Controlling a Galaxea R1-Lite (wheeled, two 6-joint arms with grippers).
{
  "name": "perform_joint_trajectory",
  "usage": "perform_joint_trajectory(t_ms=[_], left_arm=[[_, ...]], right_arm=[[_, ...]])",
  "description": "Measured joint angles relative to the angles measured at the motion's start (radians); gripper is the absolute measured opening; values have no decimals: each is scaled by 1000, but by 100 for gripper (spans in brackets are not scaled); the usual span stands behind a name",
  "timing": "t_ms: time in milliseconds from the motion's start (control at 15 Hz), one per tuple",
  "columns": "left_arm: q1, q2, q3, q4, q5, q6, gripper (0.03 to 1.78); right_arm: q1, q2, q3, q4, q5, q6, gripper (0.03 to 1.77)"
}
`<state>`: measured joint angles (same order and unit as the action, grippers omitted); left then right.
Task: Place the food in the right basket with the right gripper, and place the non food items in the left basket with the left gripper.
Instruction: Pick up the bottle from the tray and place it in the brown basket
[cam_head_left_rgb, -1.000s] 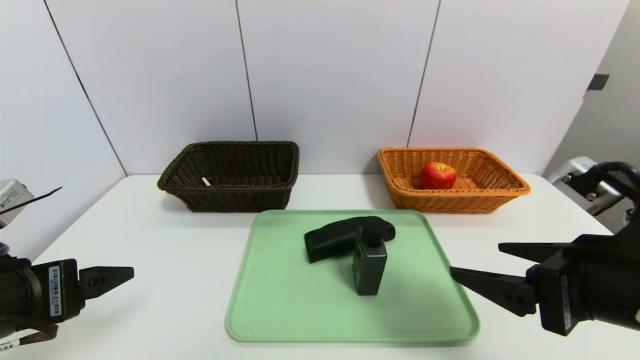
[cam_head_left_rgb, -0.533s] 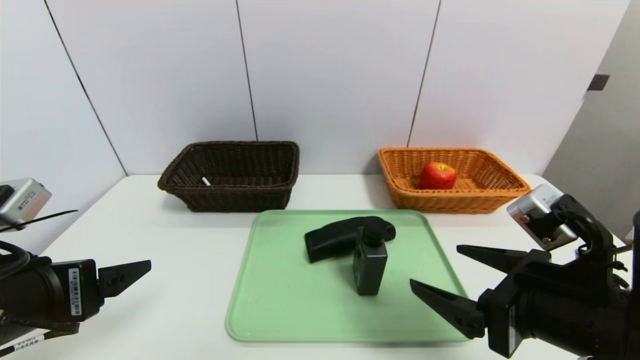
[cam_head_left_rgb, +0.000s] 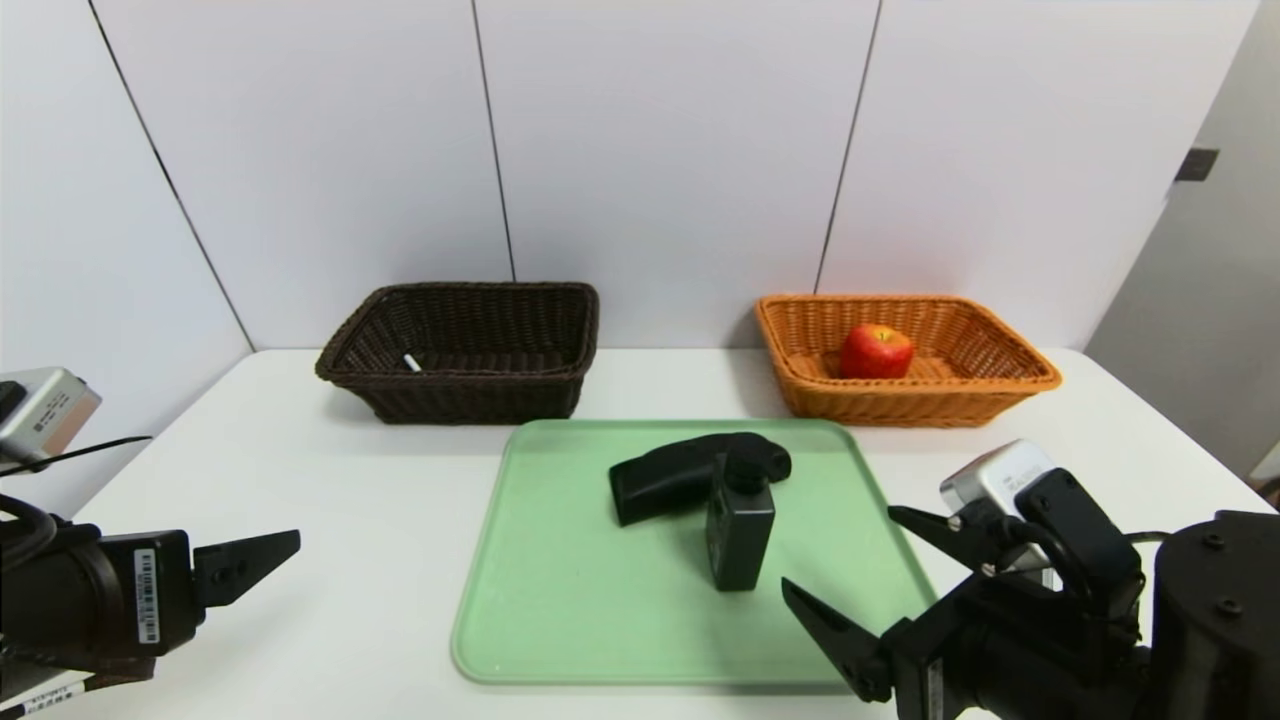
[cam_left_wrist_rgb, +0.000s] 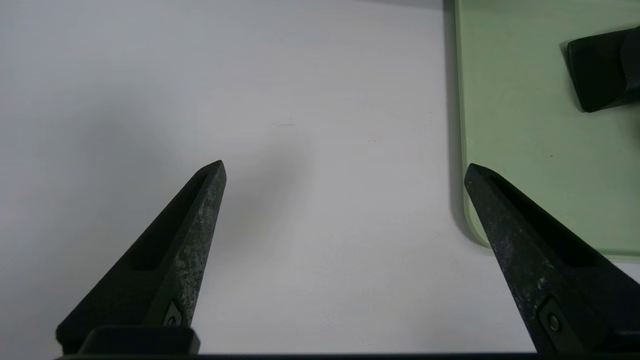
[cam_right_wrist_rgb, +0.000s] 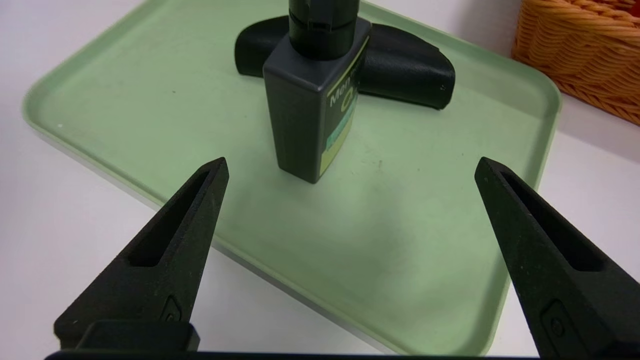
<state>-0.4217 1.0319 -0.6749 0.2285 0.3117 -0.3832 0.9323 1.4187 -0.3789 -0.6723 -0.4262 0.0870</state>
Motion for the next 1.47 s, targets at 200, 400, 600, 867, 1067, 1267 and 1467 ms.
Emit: perform_joint_trajectory(t_ms=[200, 400, 600, 867, 1067, 1267, 1467], left_arm=[[0, -1, 0, 3, 0, 0, 169], [2, 0, 1, 3, 1, 0, 169], [3, 3, 3, 4, 1, -1, 169], [3, 14, 0, 2, 2, -1, 169], [3, 18, -1, 3, 3, 0, 169], [3, 20, 3, 3, 2, 0, 169], [3, 21, 3, 3, 0, 1, 169]], right_arm=[[34, 52, -17, -37, -43, 5, 170], [39, 96, -36, -39, -49, 24, 170], [44, 123, -44, -39, -52, 64, 170], [38, 214, -58, -152, -95, 113, 170], [37, 319, -68, -305, -128, 113, 170], [36, 391, -72, -381, -151, 100, 170], [33, 419, -78, -386, -162, 97, 170]])
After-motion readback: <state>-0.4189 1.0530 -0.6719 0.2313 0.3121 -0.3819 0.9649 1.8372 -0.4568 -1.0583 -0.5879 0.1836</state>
